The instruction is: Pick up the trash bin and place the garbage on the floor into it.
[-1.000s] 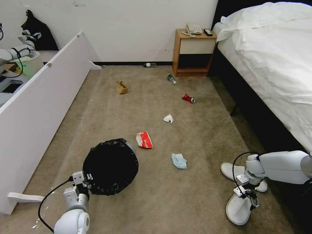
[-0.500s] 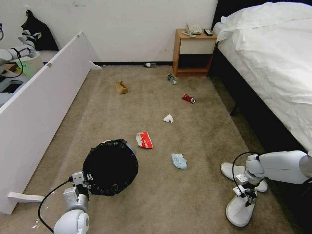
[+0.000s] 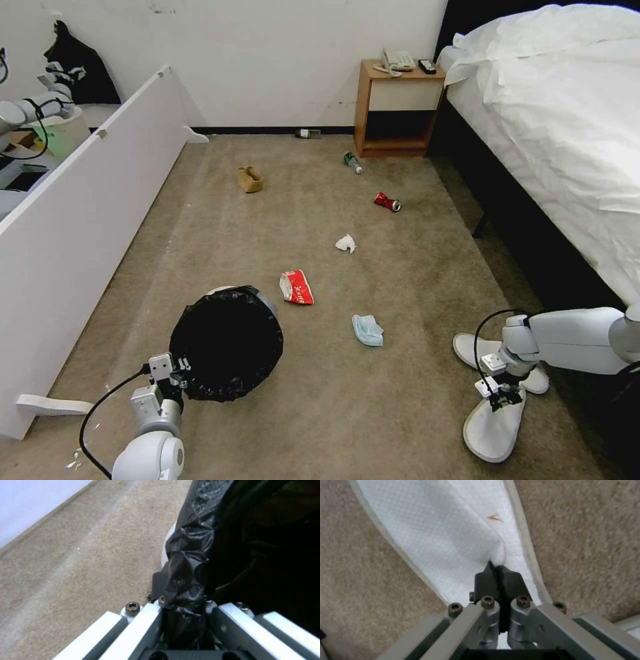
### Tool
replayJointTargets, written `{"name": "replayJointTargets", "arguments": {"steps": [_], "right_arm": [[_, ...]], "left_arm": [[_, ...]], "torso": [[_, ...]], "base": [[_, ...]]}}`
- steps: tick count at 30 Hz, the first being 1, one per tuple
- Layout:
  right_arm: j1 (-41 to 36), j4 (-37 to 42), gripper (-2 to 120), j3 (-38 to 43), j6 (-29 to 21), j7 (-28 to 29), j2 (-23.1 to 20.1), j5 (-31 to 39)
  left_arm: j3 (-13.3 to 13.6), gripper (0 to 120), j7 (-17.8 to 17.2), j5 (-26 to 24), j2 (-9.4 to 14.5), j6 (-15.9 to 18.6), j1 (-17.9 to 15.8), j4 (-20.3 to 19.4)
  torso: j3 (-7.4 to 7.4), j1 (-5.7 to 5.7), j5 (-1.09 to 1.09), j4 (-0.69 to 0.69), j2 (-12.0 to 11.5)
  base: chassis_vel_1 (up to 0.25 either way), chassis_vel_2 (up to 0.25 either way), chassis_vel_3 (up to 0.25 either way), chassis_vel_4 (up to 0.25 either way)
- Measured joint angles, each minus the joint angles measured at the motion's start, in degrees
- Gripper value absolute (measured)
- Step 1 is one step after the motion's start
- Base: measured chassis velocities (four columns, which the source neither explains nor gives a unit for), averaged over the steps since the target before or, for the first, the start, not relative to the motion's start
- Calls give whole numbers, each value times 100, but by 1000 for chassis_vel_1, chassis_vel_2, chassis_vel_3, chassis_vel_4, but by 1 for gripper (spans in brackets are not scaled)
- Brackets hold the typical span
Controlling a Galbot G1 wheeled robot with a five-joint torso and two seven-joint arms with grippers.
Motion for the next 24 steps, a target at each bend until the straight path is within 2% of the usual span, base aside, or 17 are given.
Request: {"name": "replayJointTargets", "arguments": {"steps": [24], "right_arm": [[7, 158, 0, 59, -25, 157, 21, 179]], "left_arm": [[59, 0, 12, -59, 75, 1, -45, 96]], "torso": [[0, 0, -1, 0, 0]], "base": [[0, 0, 0, 0]]}}
